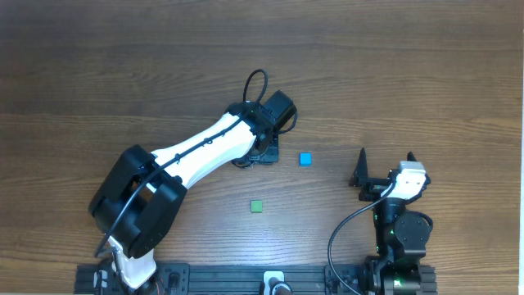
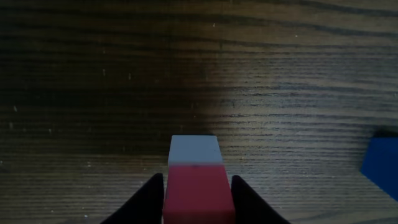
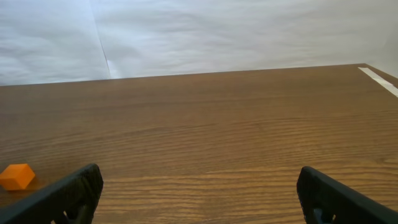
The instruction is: Stack Cubes
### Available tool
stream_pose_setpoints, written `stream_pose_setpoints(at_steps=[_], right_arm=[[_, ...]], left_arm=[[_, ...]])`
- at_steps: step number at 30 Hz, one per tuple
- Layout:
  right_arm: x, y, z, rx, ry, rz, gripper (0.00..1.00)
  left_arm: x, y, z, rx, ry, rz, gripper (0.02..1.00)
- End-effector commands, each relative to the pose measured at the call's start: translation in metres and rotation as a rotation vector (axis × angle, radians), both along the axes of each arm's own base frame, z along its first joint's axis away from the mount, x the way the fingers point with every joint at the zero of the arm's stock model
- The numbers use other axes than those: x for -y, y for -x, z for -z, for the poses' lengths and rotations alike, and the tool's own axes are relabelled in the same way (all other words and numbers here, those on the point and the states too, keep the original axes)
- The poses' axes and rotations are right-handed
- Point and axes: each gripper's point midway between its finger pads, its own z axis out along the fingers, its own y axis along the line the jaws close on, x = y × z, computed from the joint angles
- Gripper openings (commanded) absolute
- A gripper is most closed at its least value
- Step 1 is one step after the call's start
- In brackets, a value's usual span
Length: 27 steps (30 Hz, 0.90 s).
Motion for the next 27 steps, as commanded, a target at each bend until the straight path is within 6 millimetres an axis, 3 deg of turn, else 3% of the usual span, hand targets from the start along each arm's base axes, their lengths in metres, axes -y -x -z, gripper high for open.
stream_pose_setpoints(at_steps=[1, 8, 16, 21, 27], right_arm=[[0.000, 0.000, 0.001, 0.000, 0.005, 0.004, 0.993], [0.000, 0.000, 0.001, 0.000, 0.005, 0.004, 0.993], [0.000, 0.000, 0.001, 0.000, 0.005, 0.004, 0.993], [0.000, 0.000, 0.001, 0.000, 0.005, 0.004, 0.991], [0.000, 0.000, 0.001, 0.000, 0.006, 0.004, 0.993]], left_arm=[[0.001, -0.004, 0.002, 0.013, -0.011, -0.028, 0.437], [0.003, -0.012, -0.005, 0.048, -0.003, -0.036, 0.518], [0.013, -0.060, -0.050, 0.162, 0.072, -0.091, 0.910], [-0.002, -0.093, -0.056, 0.179, 0.071, -0.144, 0.904], [-0.012, -0.119, -0.031, 0.162, 0.036, -0.127, 0.871]])
